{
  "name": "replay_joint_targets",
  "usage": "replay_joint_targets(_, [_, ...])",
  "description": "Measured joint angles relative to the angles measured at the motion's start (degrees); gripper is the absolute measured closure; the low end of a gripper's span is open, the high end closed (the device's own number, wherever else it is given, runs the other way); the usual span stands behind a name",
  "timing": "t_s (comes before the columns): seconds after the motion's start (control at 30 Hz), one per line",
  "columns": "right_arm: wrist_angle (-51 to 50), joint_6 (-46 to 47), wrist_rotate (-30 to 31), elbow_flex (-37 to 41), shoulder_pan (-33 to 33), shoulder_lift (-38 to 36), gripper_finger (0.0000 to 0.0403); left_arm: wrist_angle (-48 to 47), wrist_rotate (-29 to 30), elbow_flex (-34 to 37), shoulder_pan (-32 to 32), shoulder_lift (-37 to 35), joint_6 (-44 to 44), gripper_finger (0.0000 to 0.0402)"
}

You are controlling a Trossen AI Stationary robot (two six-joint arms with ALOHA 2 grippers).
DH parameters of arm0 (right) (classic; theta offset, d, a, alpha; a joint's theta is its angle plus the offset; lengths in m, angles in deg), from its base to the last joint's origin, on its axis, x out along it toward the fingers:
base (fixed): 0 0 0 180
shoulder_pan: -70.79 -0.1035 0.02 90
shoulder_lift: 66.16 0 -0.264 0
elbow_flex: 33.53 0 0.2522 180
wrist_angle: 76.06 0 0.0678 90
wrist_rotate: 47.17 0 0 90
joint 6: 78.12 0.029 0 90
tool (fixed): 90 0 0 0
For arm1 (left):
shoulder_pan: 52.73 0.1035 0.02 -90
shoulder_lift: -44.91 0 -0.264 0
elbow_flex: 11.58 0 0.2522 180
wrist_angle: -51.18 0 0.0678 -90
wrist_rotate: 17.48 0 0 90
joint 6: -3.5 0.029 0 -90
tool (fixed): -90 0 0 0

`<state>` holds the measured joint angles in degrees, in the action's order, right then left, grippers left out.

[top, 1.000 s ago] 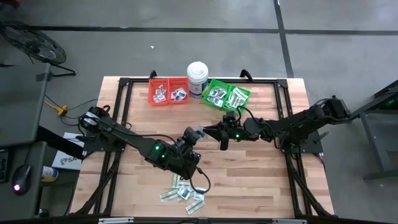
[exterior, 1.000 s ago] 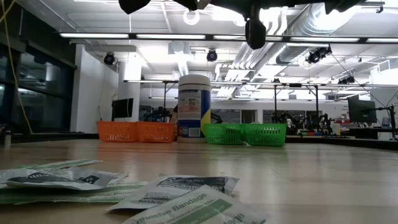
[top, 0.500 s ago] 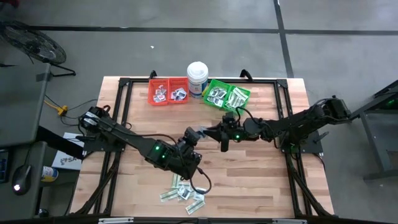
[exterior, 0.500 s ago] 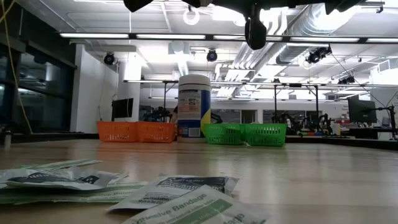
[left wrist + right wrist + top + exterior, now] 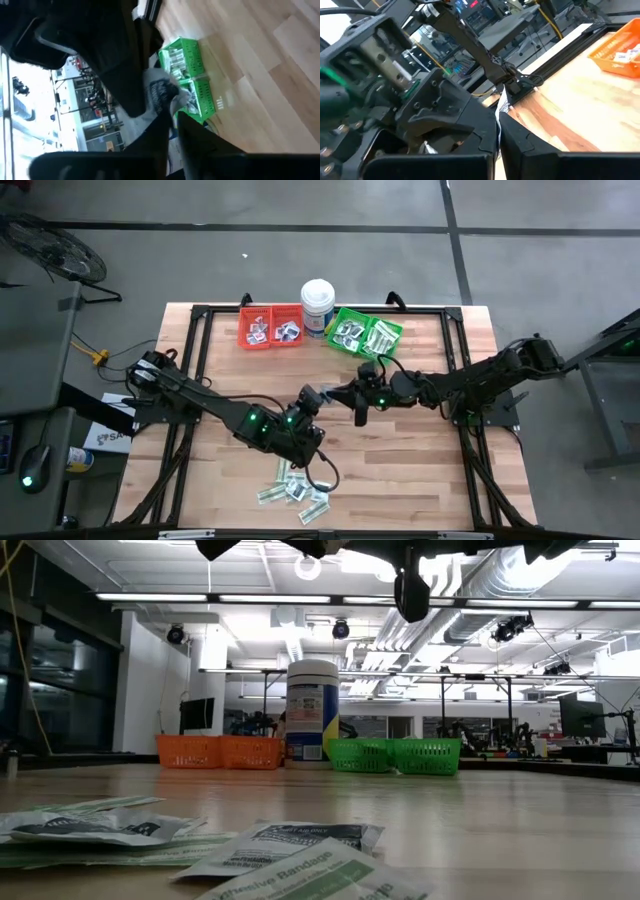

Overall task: Pick & Place First Aid Supplies
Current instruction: Put the black towelette pack into the left green bin

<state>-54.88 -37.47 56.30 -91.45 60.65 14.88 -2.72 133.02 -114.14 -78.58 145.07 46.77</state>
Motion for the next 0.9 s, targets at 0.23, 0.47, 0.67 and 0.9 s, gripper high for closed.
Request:
replay_joint_targets(0.23, [-2.6,0.8,2.9,0.0,1.8,-0.6,0.0402,-4.9,-1.4,-0.1,-0.8,-0.8,-1.8,0.0286])
replay_joint_targets(0.47, [-20.4,0.1,4.7,0.0,7.6,-7.9,0.0402,-24.8,-0.2,-0.1,-3.3,-2.8,-26.9,0.0255])
replay_joint_targets(0.67, [-37.6,-3.2,0.9,0.0,16.4,-13.3,0.0402,-38.5,-1.2,0.1,-6.4,-5.8,-51.2,0.0265])
replay_joint_targets(0.9, [-41.3,-9.3,-10.1,0.0,28.2,-11.5,0.0403,-39.0,-0.6,8.7,-8.8,-11.9,-66.7,0.0276])
